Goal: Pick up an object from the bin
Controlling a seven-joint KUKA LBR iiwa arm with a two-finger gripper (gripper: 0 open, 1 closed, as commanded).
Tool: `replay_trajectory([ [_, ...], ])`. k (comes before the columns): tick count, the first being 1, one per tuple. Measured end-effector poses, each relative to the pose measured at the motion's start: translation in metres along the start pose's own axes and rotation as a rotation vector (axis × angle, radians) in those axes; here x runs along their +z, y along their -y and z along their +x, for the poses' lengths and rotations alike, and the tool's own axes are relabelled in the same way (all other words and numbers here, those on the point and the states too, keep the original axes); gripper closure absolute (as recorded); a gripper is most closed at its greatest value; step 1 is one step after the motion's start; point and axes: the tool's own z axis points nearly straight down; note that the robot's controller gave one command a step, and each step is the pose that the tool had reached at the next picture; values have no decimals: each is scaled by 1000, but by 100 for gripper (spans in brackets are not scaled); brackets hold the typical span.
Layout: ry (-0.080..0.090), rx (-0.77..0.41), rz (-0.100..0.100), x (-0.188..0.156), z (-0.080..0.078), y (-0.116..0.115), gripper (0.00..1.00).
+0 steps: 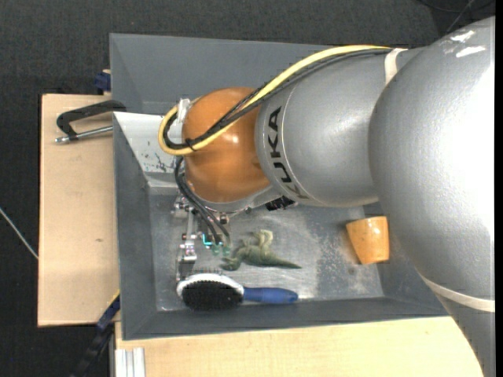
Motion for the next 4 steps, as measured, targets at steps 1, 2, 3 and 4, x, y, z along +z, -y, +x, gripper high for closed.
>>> replay_trajectory([
  [1, 14, -419, -2, 73, 16, 22, 0],
  [2, 15, -419, -3, 72, 15, 21, 100],
  [3, 21, -562, 3, -40, 15, 102, 100],
  [4, 13, -566, 0, -36, 17, 99, 0],
])
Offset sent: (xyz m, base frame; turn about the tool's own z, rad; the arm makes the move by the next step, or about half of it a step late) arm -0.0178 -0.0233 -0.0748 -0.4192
